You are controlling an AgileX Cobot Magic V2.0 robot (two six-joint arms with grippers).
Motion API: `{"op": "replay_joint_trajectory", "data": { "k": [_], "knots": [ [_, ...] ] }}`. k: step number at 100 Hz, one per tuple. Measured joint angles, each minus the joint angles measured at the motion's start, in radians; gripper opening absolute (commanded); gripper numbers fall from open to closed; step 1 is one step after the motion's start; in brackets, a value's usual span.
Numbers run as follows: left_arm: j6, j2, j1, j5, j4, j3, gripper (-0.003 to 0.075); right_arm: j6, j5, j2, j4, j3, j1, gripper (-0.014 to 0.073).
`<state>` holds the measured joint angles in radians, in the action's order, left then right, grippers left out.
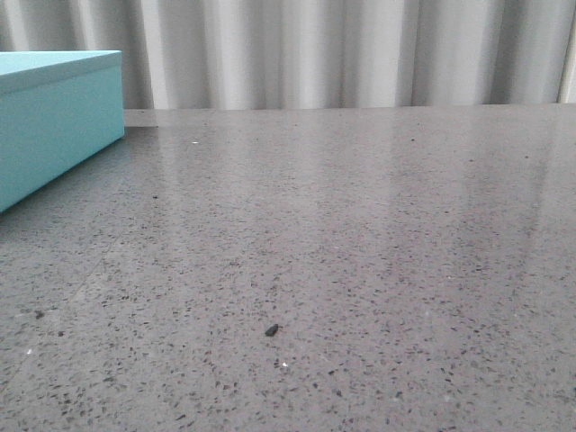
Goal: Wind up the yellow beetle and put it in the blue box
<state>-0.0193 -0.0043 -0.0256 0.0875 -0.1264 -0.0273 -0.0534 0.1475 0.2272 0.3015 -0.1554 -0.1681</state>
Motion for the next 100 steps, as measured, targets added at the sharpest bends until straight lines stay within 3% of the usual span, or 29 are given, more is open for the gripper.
{"op": "replay_joint_trajectory", "data": {
  "k": [25, 49, 100],
  "knots": [
    [-0.136, 0.000, 0.039, 0.044, 0.053, 0.027, -0.0021, 0.000, -0.003, 0.000, 0.000, 0.002, 0.000, -0.0061],
    [-0.142, 0.000, 0.042, 0.246, 0.067, 0.027, -0.0021, 0.000, -0.003, 0.000, 0.000, 0.002, 0.000, -0.0061],
    [-0.127, 0.000, 0.042, 0.252, 0.069, 0.027, -0.0021, 0.000, -0.003, 0.000, 0.002, 0.002, 0.000, -0.0061]
  ]
}}
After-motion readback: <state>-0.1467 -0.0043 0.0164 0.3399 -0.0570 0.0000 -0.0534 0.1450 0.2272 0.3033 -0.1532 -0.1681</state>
